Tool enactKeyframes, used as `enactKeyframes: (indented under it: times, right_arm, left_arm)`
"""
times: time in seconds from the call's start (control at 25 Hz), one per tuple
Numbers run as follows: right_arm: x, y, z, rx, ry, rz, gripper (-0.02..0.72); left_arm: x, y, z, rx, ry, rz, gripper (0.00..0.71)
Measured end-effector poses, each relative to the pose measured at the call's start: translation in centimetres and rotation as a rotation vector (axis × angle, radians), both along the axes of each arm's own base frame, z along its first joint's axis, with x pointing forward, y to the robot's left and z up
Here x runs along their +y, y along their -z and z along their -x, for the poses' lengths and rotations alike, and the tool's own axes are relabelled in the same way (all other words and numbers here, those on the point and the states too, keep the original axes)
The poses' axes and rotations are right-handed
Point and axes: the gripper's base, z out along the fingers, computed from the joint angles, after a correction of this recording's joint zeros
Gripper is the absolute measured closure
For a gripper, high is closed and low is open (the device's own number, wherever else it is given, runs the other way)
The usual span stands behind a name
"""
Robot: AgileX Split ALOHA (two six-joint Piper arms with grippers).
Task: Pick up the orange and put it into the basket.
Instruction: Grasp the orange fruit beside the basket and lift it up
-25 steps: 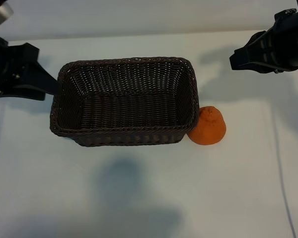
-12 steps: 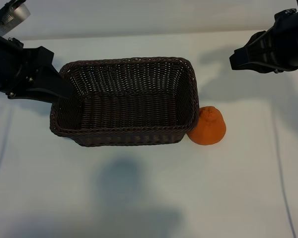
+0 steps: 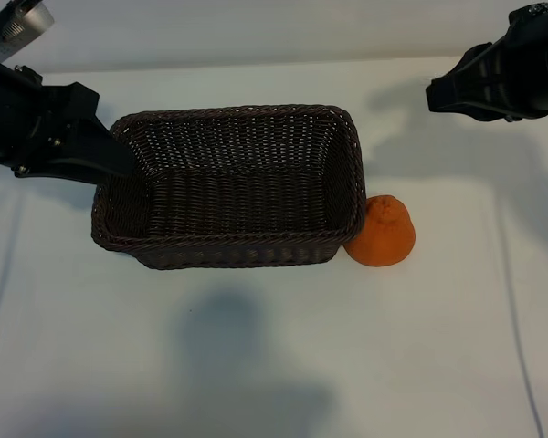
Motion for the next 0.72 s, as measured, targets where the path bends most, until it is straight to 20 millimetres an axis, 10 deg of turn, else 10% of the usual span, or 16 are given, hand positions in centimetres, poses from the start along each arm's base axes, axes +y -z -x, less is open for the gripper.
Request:
enactKeyframes:
  times: [0.36,0.72]
  right_arm:
    - [-1.1,0.7,0.2,0.046,0.039,0.136,0.225]
    - [-1.5,2.0,-0.1,0.141,0.07,0.18,0.217]
  left_arm:
    - [0.0,0.0,0.0,-0.003,-0.001,-0.001,0.291]
    - [0.0,0.0,0.0,-0.005,0.002,-0.001,0.291]
